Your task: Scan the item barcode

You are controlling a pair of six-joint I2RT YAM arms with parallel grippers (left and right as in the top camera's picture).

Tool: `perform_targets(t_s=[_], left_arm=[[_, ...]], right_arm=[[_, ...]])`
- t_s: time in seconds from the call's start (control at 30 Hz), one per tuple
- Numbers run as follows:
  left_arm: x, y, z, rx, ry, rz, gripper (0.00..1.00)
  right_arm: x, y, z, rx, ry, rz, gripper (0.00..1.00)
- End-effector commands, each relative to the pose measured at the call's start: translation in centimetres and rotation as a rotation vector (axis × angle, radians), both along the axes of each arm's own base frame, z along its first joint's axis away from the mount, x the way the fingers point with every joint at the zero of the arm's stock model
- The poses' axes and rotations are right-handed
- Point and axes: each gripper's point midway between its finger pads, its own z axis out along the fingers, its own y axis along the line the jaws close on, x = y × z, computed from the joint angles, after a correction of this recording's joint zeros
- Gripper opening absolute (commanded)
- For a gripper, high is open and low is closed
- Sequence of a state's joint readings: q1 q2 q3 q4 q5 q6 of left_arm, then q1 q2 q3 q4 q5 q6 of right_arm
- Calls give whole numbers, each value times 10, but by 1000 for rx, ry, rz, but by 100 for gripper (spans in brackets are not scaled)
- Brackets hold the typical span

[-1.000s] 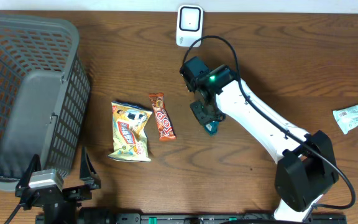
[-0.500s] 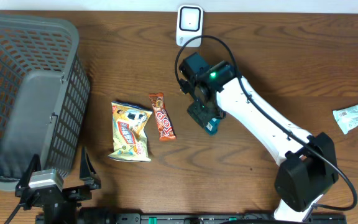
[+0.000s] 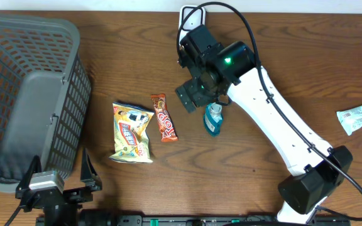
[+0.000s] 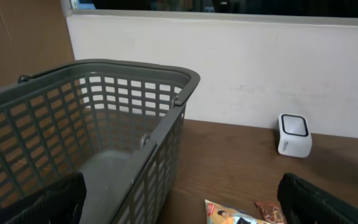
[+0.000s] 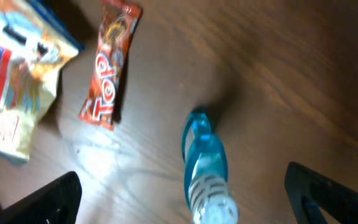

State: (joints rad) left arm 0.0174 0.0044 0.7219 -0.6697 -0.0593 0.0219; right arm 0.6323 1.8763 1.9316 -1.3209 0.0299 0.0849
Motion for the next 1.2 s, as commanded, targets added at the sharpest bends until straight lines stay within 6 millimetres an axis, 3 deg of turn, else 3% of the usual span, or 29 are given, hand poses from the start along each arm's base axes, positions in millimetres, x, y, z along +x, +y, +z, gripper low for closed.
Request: perform_targets(t_s=[0.0,0.07,0.17,0.23,0.47,0.57,0.63,0.7,0.87,0.97,1.07,1.17], left_arm=[[-1,2,2,-8,-10,9,98],[-1,2,2,-8,-9,9,98],[-1,2,2,-8,-10,9,98],[-1,2,2,-8,-10,9,98],[-1,2,2,-8,-10,9,98],[-1,2,2,-8,-11,9,98],[-1,2,3,-8,-14,9,98],[-1,2,3,-8,-14,9,98],[-1,2,3,-8,-14,9,98],[-1,2,3,-8,-13,9,98],[-1,2,3,-8,-13,9,98],[-1,2,3,-8,-13,9,98]], right_arm=[[3,-14,-9,-55,-11,-74,93],[-3,-18,-13,-59,22,-134,85],[-10,-21,-6,-47,27,-173,91],[-16,-22,9,-22,5,-174,99],[-49,-46,90,93,-200,-218,99],[-61,-74,97,65,-319,-345,99],[-68,-85,86,54,-362,-385,99],[-73,-85,62,58,-361,-375,99],[-76,-54,-20,114,-291,-225,99],[-65,-43,-51,118,-324,-180,99],[-56,-37,-68,111,-355,-141,99],[-48,-40,-71,84,-388,-163,99]])
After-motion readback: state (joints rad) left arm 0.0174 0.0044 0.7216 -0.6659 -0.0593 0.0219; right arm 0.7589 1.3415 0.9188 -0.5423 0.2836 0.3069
